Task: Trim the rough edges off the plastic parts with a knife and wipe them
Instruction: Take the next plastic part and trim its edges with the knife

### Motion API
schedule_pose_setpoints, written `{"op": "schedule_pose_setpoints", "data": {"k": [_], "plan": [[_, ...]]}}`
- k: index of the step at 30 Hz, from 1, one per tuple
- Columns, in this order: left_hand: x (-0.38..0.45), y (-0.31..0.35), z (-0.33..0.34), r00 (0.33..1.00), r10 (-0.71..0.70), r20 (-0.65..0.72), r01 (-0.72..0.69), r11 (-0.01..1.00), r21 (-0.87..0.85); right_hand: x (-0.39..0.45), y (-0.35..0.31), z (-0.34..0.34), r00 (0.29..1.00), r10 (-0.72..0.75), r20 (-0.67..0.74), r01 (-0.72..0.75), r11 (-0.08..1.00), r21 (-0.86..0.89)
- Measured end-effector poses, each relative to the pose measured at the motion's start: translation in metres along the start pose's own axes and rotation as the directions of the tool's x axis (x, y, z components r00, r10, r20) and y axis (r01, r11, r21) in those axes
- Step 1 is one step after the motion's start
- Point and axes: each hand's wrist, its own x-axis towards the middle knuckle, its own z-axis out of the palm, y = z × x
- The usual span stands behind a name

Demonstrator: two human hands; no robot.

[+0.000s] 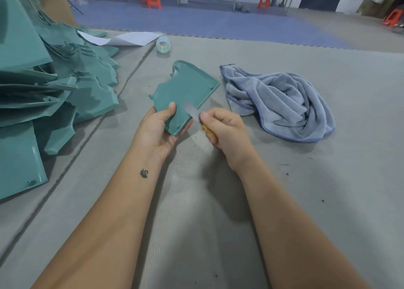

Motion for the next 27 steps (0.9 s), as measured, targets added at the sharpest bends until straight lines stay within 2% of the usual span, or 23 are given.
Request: {"op": "schedule_pose_setpoints", "data": {"k": [2,4,8,11,15,20,23,27], "plan": [[0.0,0.0,0.001,1.0,-0.003,0.008,0.004,1.0,-0.017,0.0,0.004,0.003,0.999,-0.032,-0.002,0.031,0.991,-0.128],[0.0,0.001,-0.001,1.0,-0.012,0.0,0.012,1.0,0.018,0.003,0.005,0.001,0.994,-0.029,-0.109,0.016,0.992,-0.123],[-0.001,0.005,-0.005,1.0,-0.03,0.0,0.03,0.998,0.048,0.012,0.006,-0.01,0.928,0.112,-0.356,-0.034,0.975,0.219],[-0.002,0.006,-0.006,1.0,-0.03,0.002,0.03,0.999,0.019,0.016,0.005,-0.015,0.877,0.203,-0.435,-0.03,0.928,0.371],[-0.002,0.003,-0.003,0.999,-0.039,0.005,0.039,0.999,0.015,0.015,0.001,-0.016,0.893,0.251,-0.374,-0.076,0.902,0.425],[-0.001,0.003,-0.003,0.998,-0.057,-0.018,0.056,0.998,-0.039,0.012,-0.002,-0.019,0.948,0.104,-0.299,-0.011,0.955,0.296],[-0.001,0.004,-0.002,0.997,-0.069,-0.015,0.068,0.994,-0.091,0.011,0.0,-0.019,0.952,0.046,-0.301,0.018,0.978,0.207],[0.0,0.004,-0.003,0.998,-0.062,0.008,0.062,0.995,-0.075,0.011,0.003,-0.019,0.954,-0.009,-0.299,0.051,0.99,0.132]]}}
